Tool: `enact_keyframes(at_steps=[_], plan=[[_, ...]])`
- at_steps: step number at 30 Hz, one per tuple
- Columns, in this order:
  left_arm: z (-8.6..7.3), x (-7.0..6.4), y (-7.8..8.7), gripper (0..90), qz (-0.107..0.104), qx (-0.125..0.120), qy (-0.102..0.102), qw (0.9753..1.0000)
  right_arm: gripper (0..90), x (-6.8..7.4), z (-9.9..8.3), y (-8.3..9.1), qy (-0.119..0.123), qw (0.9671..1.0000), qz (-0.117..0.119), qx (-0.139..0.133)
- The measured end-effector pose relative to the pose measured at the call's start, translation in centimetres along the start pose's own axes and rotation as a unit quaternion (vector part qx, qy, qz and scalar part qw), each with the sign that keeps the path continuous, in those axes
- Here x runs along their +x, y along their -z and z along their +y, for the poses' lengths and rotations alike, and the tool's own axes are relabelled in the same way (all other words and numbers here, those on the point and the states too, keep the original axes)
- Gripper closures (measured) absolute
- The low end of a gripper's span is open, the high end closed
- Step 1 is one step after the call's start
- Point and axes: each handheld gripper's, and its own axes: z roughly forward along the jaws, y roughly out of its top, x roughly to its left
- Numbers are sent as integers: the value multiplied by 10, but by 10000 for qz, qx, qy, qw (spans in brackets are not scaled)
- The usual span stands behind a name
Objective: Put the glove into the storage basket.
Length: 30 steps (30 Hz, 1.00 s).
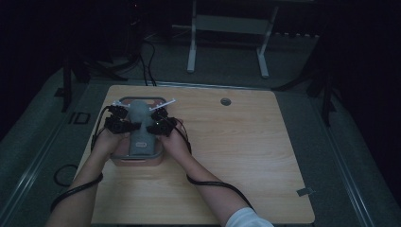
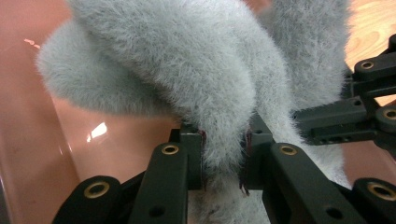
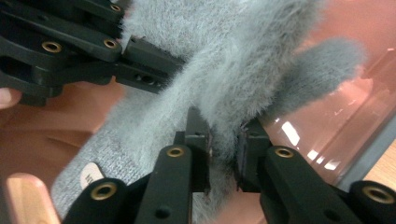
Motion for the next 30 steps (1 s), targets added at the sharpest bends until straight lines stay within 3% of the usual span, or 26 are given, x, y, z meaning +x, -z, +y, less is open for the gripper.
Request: enact_keyframes(at_steps=[6,9,10,12,14,16,20,27,30], plan=[[1,-2,-13,737,192,399,-51,9990,659,0,-1,-4,47,9999,-67,124],[0,-1,-17,712,233,446,-13,9987,607,0,-1,-4,85,9999,-48,91],[0,-1,-21,712,381,496,16,9980,593,1,-1,-3,108,9999,-46,79],[1,-2,-22,612,555,514,-11,9971,513,1,0,4,238,9997,-25,-58],[2,-2,-20,516,579,384,79,9976,460,1,2,9,253,9995,100,-182],[4,-3,-15,422,705,213,94,9972,423,2,5,15,334,9992,44,-205],[6,-3,-4,252,609,1,128,9981,348,2,7,29,388,9985,94,-387],[0,-4,15,247,698,-366,179,9967,204,-1,3,51,440,9973,333,-489],[-3,-6,23,233,759,-573,170,9953,182,-2,-1,58,458,9968,420,-496]])
